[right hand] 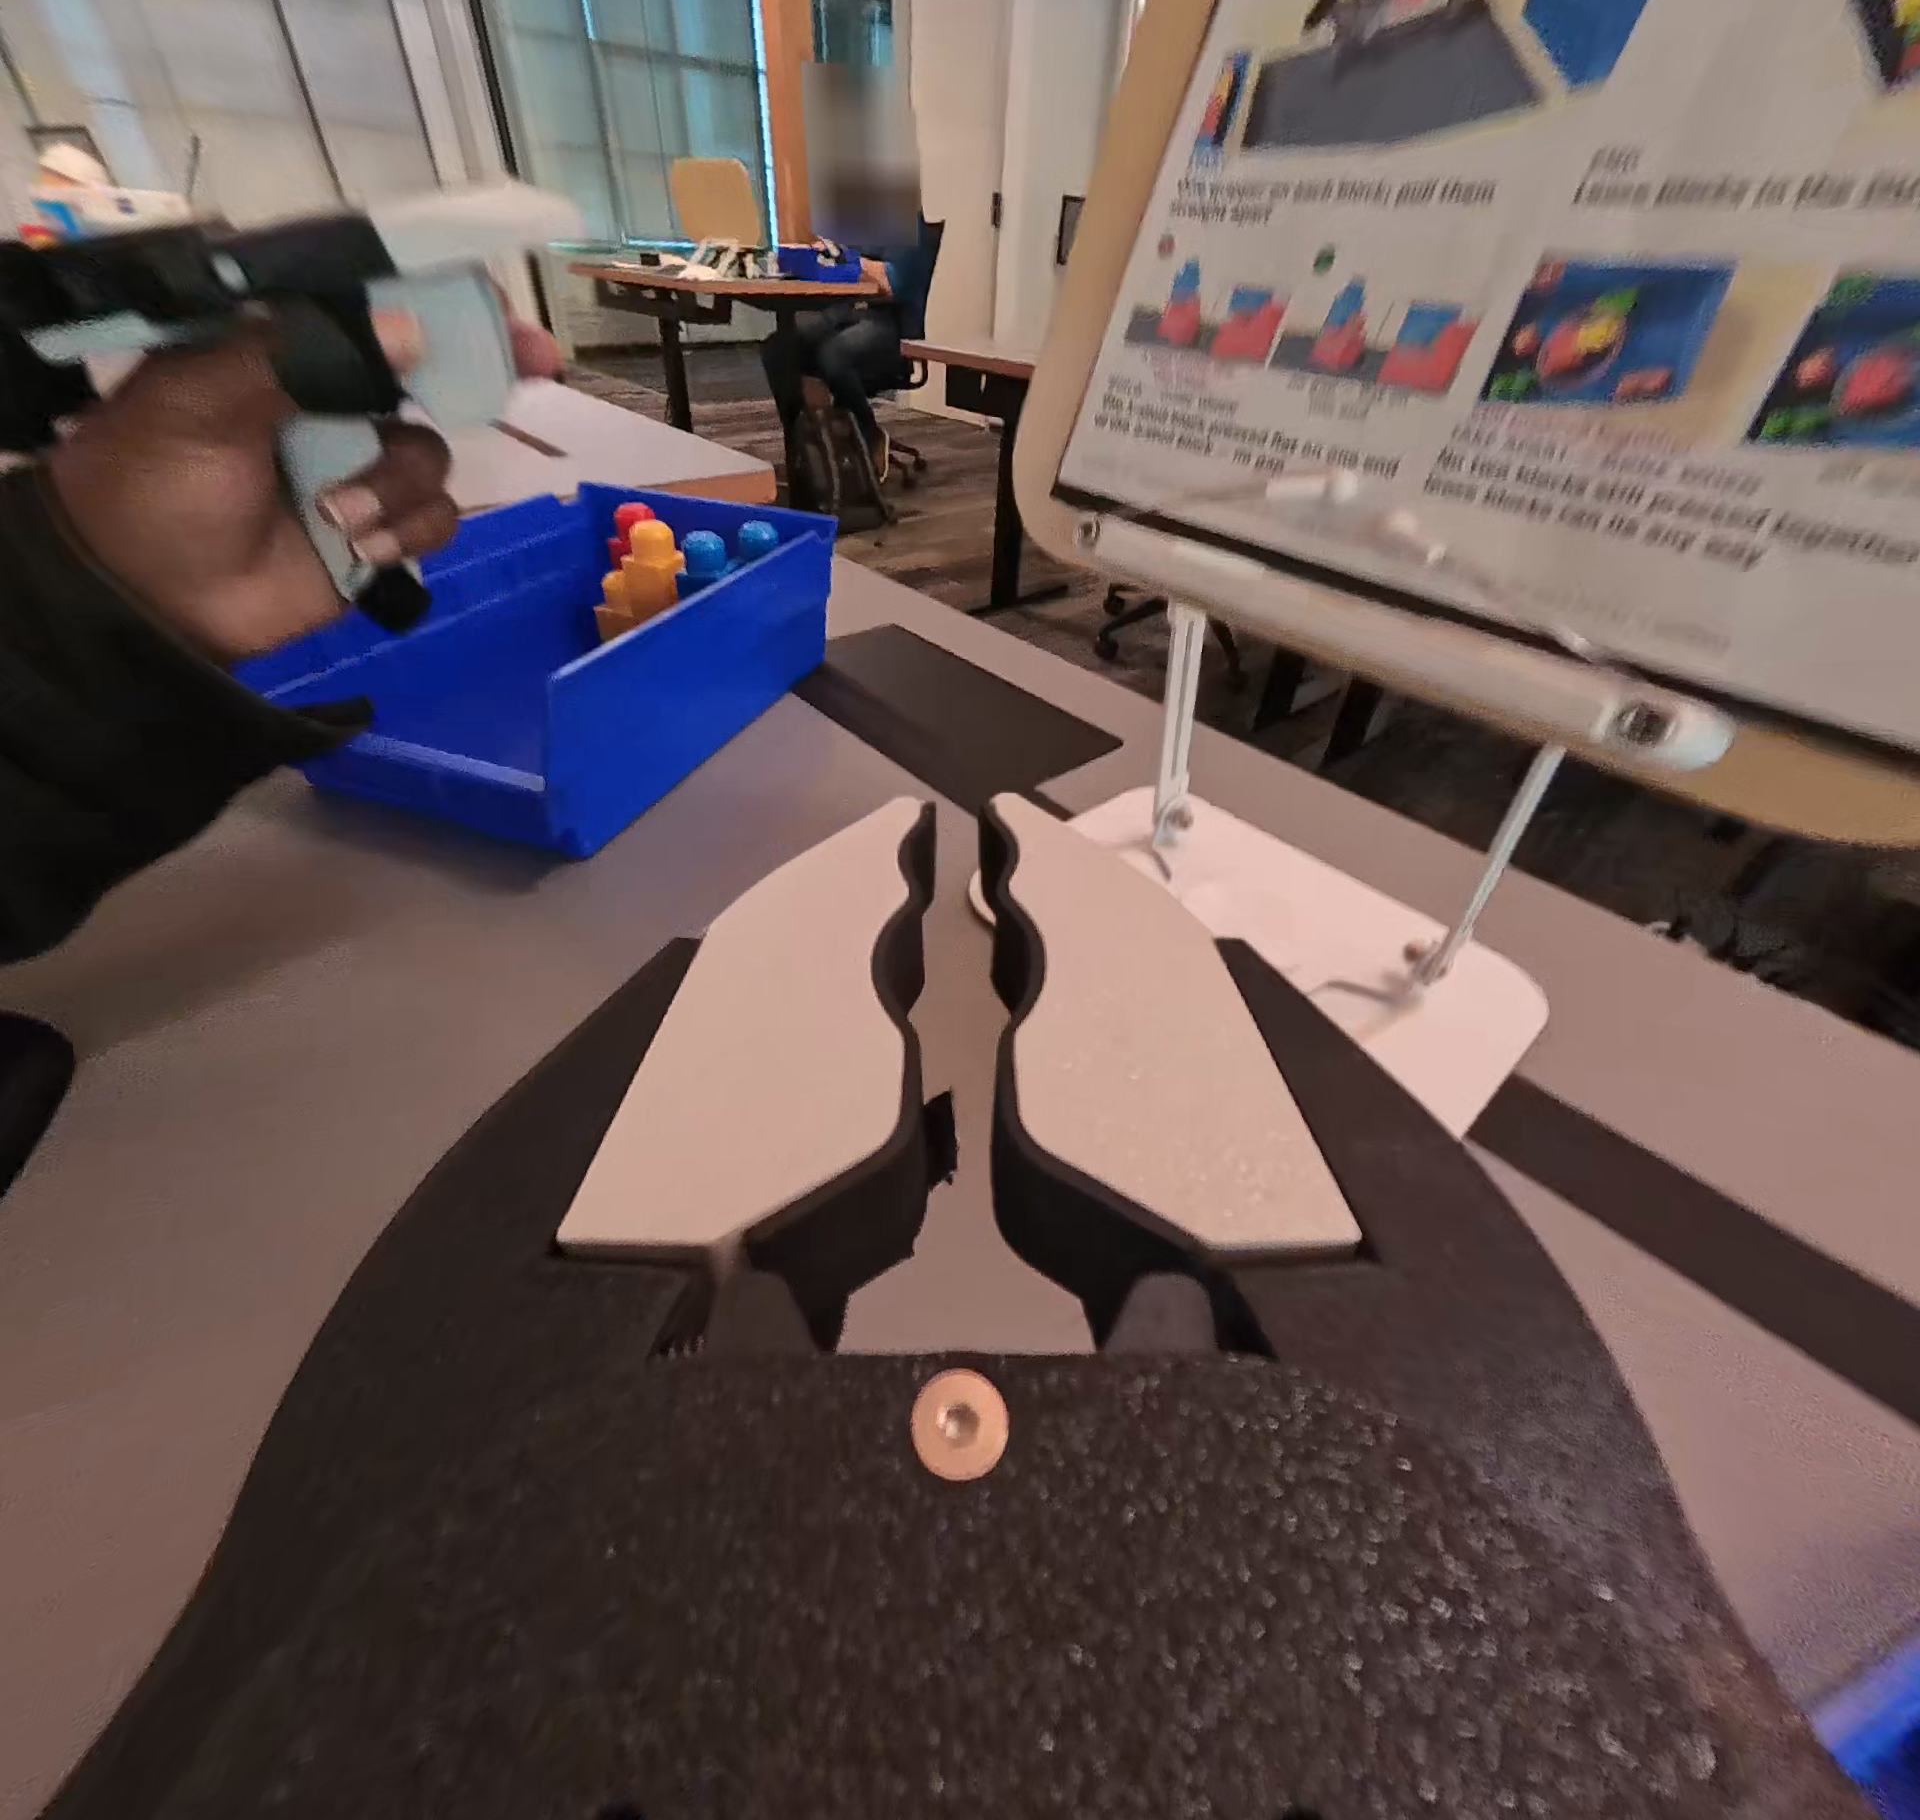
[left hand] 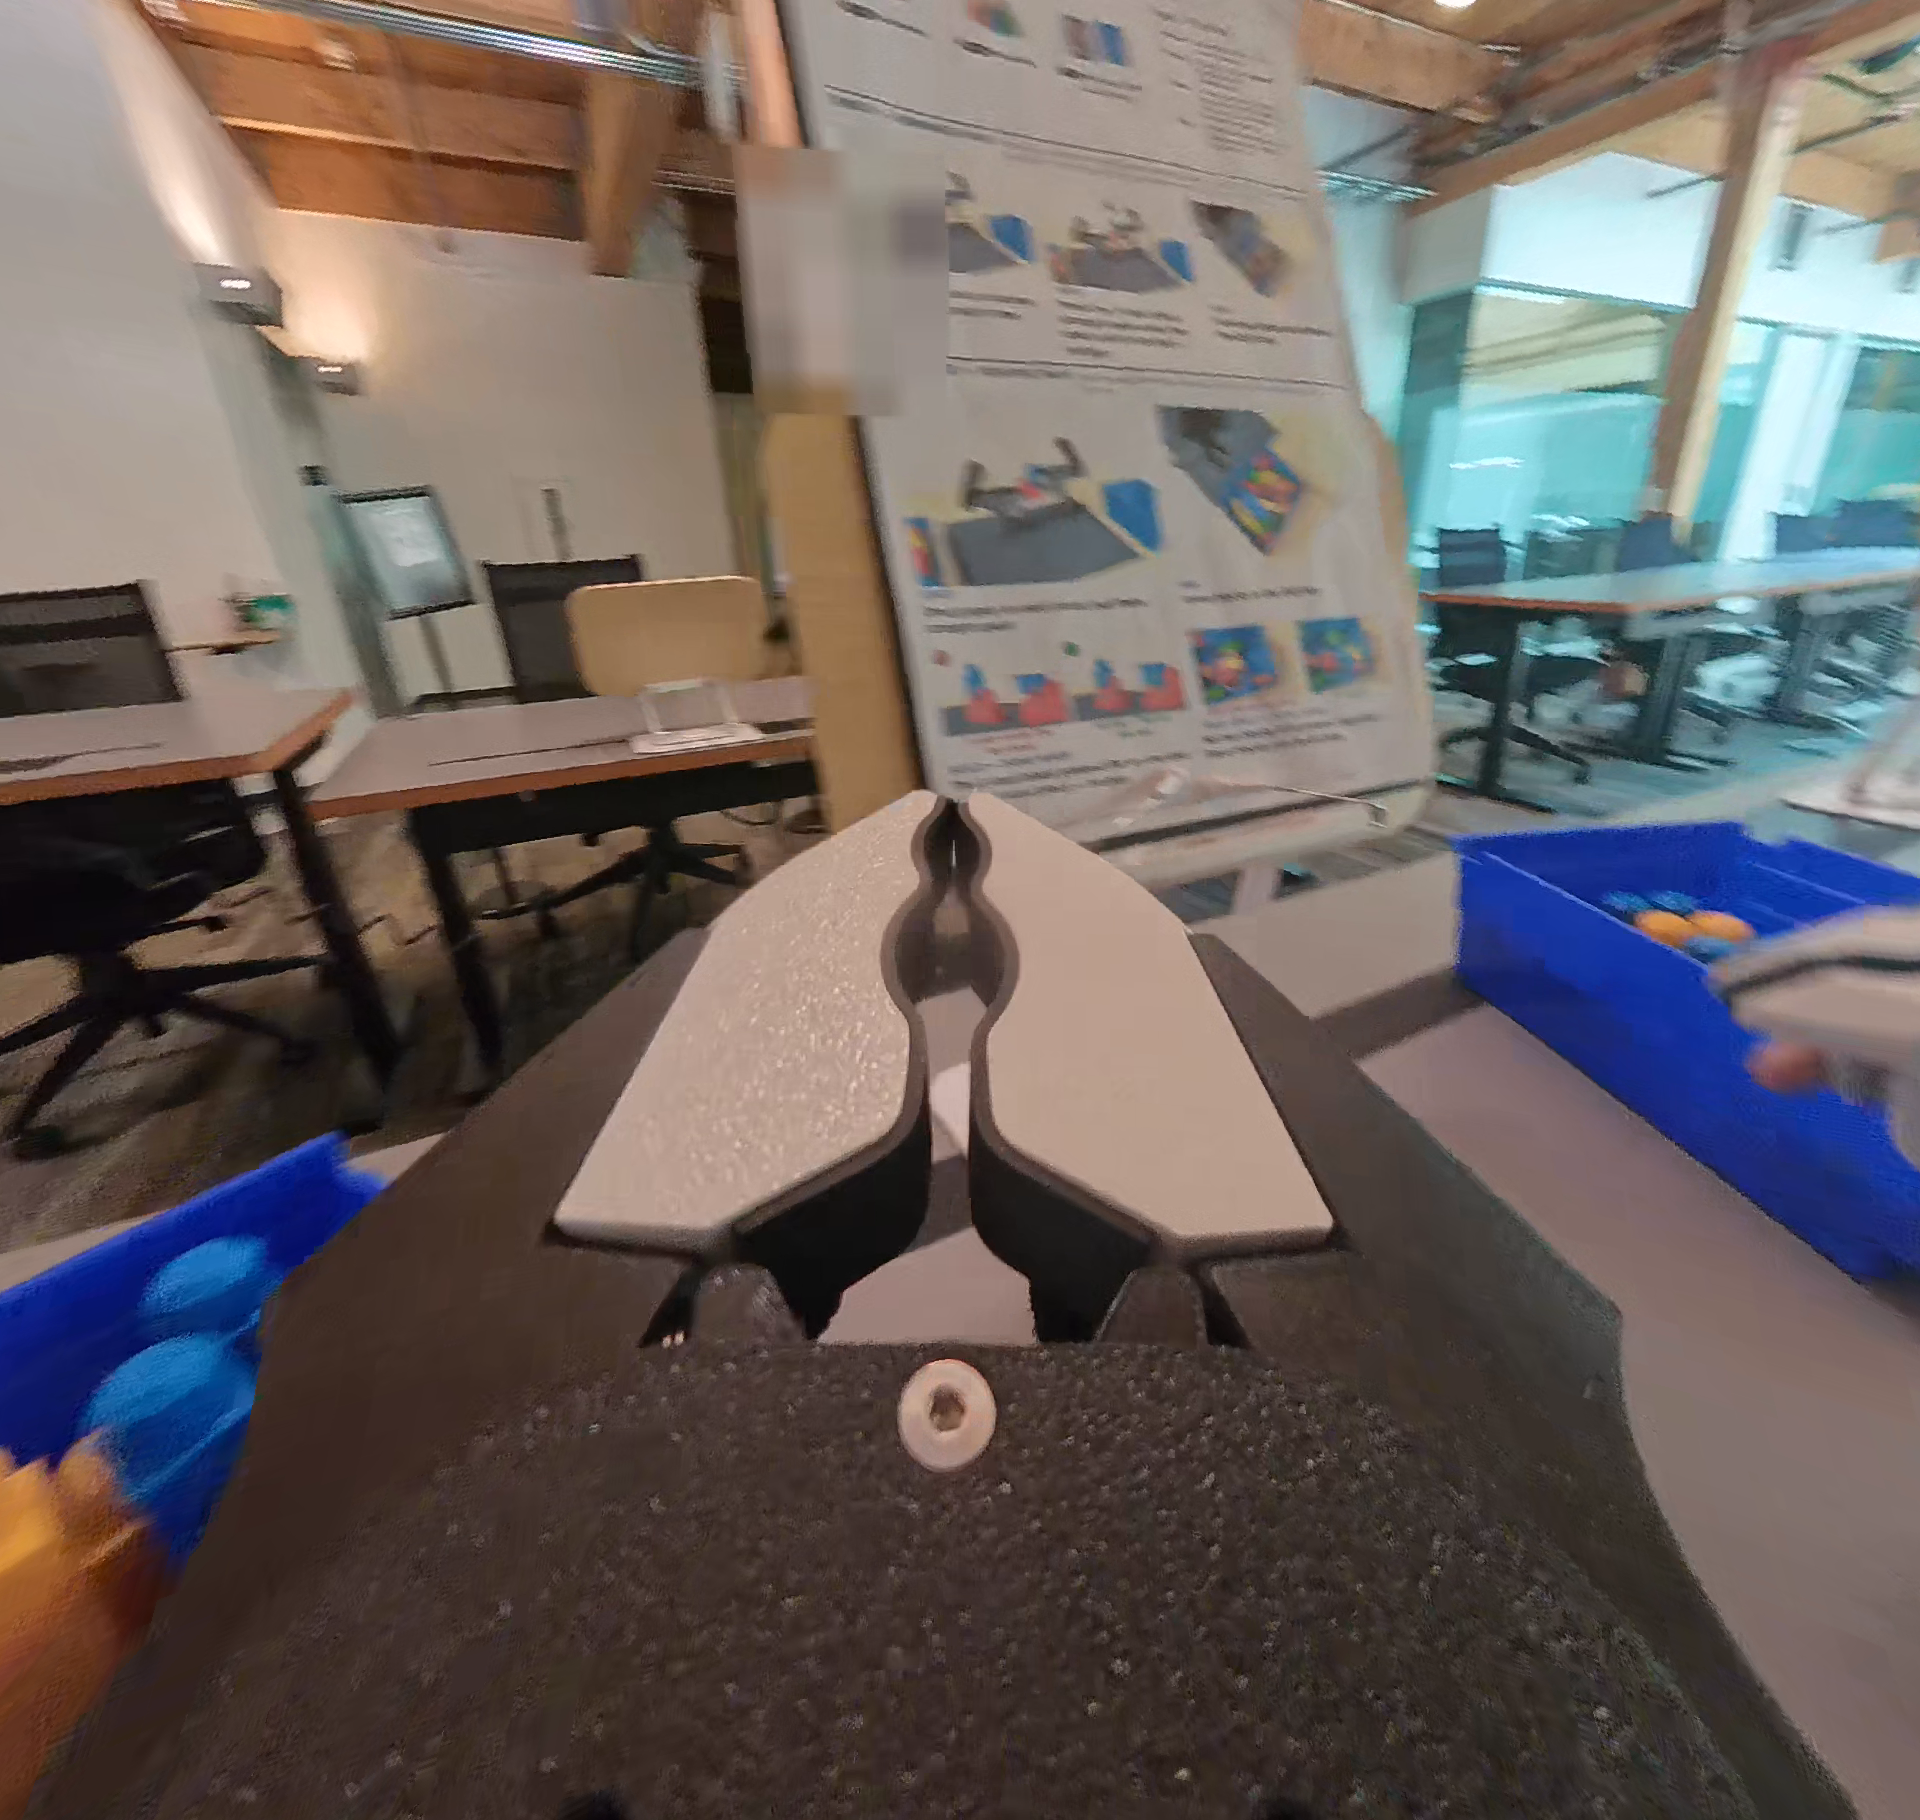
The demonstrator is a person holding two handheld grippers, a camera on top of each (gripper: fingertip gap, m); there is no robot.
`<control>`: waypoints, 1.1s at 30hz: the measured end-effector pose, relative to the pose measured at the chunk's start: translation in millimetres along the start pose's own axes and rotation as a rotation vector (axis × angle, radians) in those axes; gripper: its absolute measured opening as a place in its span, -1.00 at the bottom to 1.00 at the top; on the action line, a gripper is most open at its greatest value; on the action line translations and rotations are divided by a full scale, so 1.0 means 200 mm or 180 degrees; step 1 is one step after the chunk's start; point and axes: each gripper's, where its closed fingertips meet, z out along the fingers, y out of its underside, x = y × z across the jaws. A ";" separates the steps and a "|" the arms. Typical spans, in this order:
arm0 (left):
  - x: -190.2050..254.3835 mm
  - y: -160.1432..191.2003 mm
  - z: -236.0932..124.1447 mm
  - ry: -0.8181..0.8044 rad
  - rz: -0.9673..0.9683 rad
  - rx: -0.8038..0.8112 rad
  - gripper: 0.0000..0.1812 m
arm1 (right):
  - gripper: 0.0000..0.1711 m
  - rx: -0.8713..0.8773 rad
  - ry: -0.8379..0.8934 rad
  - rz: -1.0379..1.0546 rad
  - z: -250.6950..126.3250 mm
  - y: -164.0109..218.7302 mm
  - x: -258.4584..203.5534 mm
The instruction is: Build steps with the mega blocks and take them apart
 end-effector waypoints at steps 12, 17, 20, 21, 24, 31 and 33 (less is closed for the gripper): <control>-1.00 0.38 -0.35 -0.2084 -0.0268 -0.0660 -0.70 | -1.00 -0.0092 -0.0133 -0.0161 0.06 0.21 -0.09; -1.15 0.70 -0.40 -0.2347 -0.0322 -0.1306 -0.50 | -1.00 -0.0160 -0.0256 -0.0300 0.08 0.25 -0.16; -1.18 0.83 -0.39 -0.2314 -0.0398 -0.1651 -0.40 | -1.00 -0.0210 -0.0362 -0.0372 0.10 0.27 -0.20; -1.17 0.86 -0.38 -0.2265 -0.0409 -0.1766 -0.37 | -1.00 -0.0221 -0.0387 -0.0398 0.10 0.28 -0.21; -1.19 0.91 -0.36 -0.2249 -0.0244 -0.2025 -0.36 | -1.00 -0.0268 -0.0449 -0.0449 0.11 0.30 -0.23; -1.22 0.96 -0.34 -0.2247 -0.0063 -0.2308 -0.40 | -1.00 -0.0344 -0.0543 -0.0470 0.13 0.35 -0.27; -1.20 0.95 -0.33 -0.2221 -0.0073 -0.2333 -0.40 | -1.00 -0.0366 -0.0538 -0.0495 0.12 0.36 -0.26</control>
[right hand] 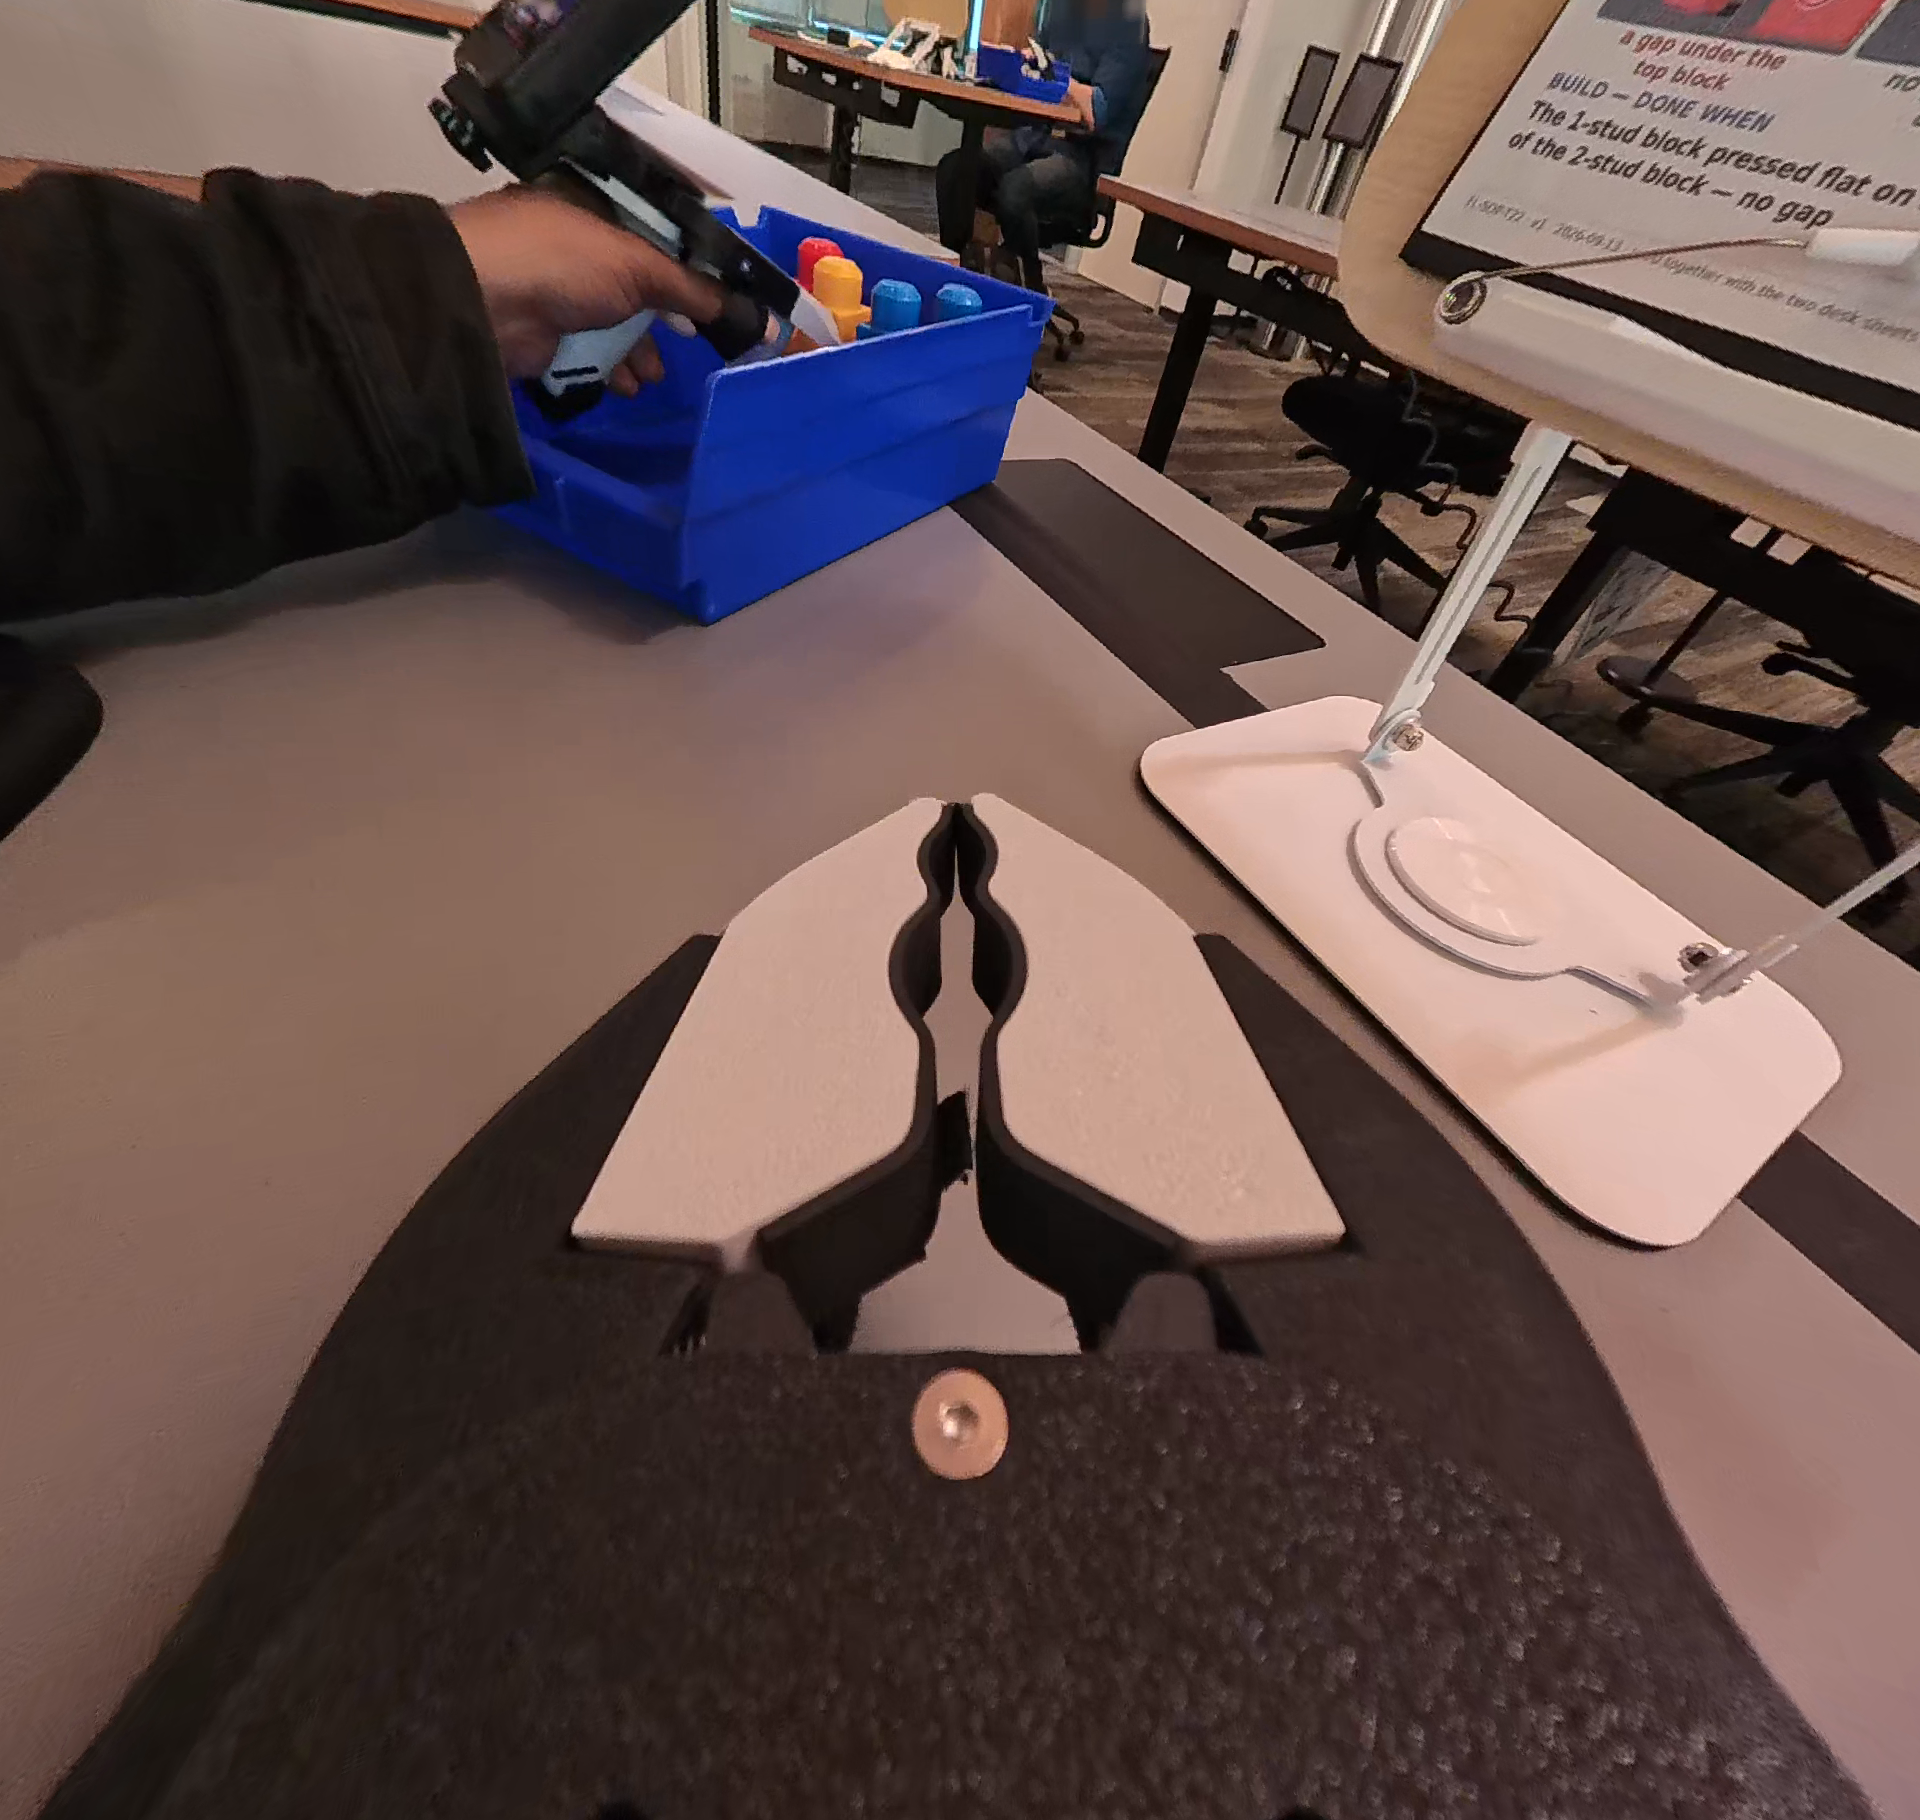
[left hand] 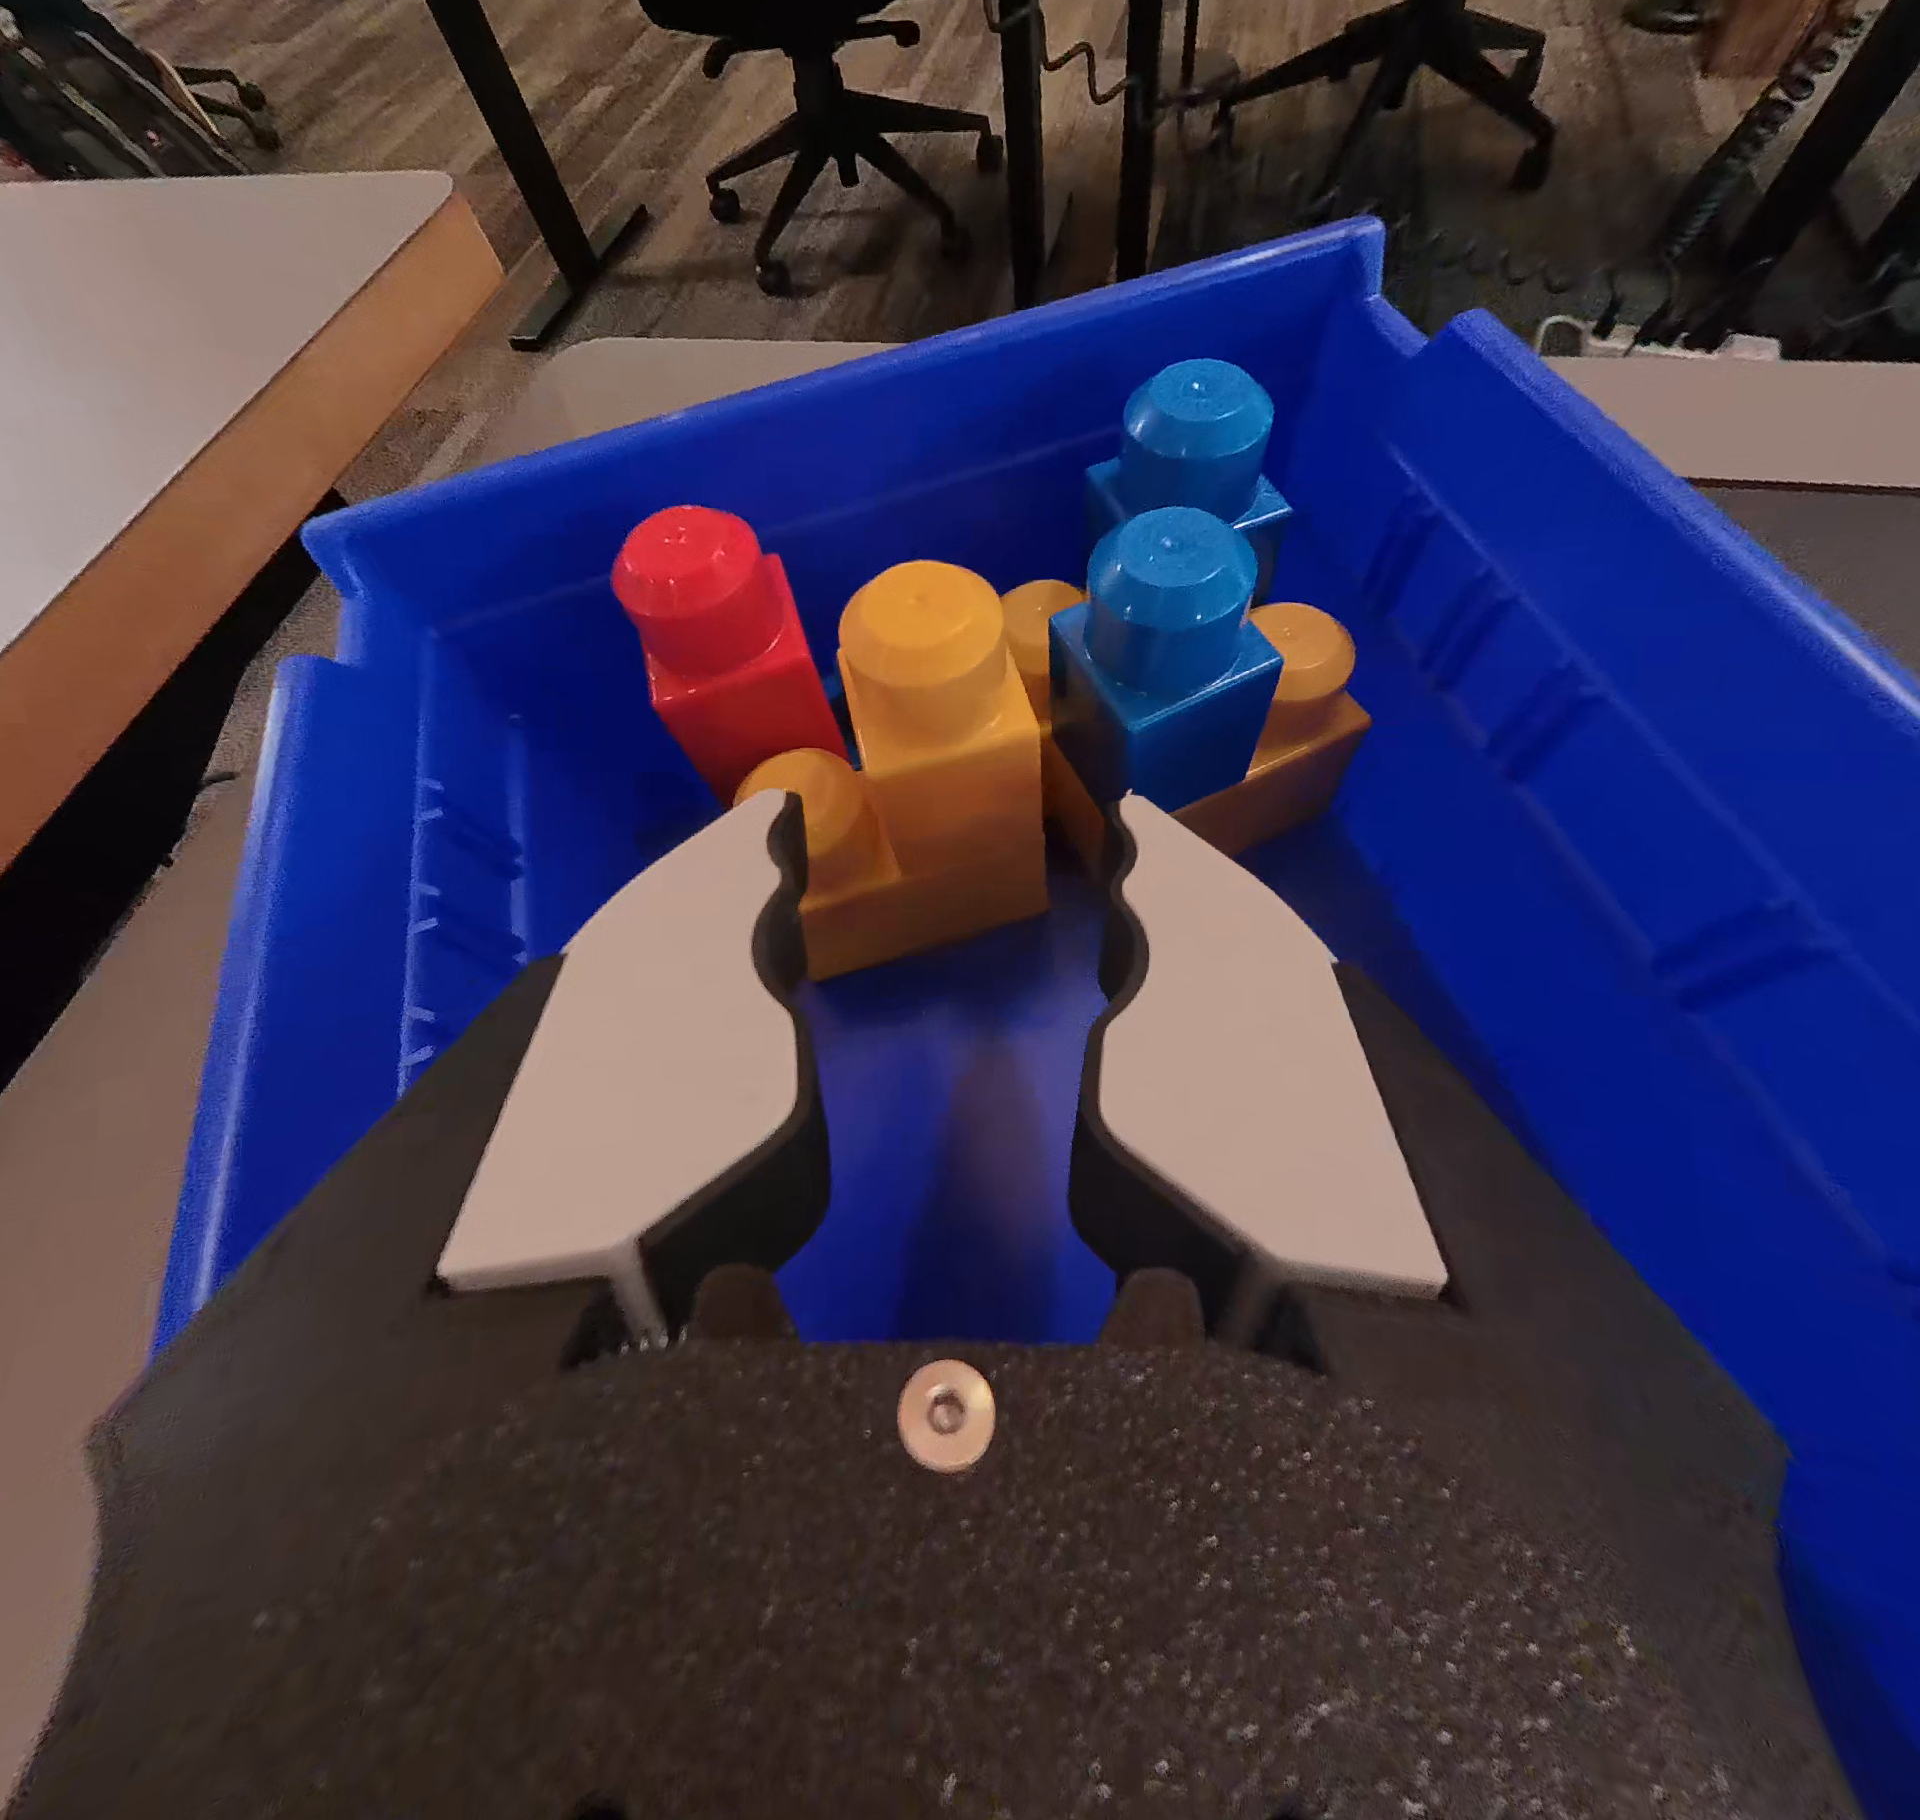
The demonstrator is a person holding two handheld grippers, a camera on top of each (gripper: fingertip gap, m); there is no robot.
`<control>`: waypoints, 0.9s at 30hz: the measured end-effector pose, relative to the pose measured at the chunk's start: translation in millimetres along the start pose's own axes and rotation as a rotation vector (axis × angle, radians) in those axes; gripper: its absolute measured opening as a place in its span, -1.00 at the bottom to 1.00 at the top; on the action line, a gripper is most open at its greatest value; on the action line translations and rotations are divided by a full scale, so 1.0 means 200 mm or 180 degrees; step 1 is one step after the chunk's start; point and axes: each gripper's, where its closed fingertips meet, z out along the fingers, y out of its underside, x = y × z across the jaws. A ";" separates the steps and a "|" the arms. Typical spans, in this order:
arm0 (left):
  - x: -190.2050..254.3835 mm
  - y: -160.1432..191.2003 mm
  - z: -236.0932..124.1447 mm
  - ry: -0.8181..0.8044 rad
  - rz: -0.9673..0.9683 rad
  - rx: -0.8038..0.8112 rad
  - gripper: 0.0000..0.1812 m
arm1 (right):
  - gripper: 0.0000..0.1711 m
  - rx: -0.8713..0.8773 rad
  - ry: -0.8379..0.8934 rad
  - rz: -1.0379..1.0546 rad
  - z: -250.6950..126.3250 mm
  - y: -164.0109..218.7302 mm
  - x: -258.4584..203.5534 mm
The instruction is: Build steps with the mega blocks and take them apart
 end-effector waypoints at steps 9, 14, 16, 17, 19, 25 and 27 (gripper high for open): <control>0.00 -0.05 0.03 0.0037 -0.0076 -0.0247 -0.38 | -1.00 -0.0059 -0.0059 0.0014 0.01 0.03 0.00; -0.03 -0.01 0.11 -0.0125 -0.0043 -0.0409 -0.43 | -1.00 -0.0089 -0.0097 0.0006 0.01 0.04 -0.01; -0.04 -0.01 0.14 -0.0192 -0.0040 -0.0287 -0.44 | -1.00 -0.0099 -0.0115 0.0006 0.01 0.05 -0.02; -0.05 -0.02 0.15 -0.0224 -0.0038 -0.0236 -0.46 | -1.00 -0.0106 -0.0121 -0.0001 0.01 0.05 -0.02; -0.04 -0.01 0.16 -0.0267 0.0089 -0.0223 -0.52 | -1.00 -0.0117 -0.0128 -0.0011 0.01 0.05 -0.02; -0.06 -0.03 0.12 -0.0424 0.0192 -0.0261 -0.56 | -1.00 -0.0139 -0.0112 -0.0051 0.01 0.06 -0.02; -0.05 -0.10 0.04 -0.0431 0.0211 -0.0076 -0.56 | -1.00 -0.0133 -0.0107 -0.0036 0.01 0.06 -0.01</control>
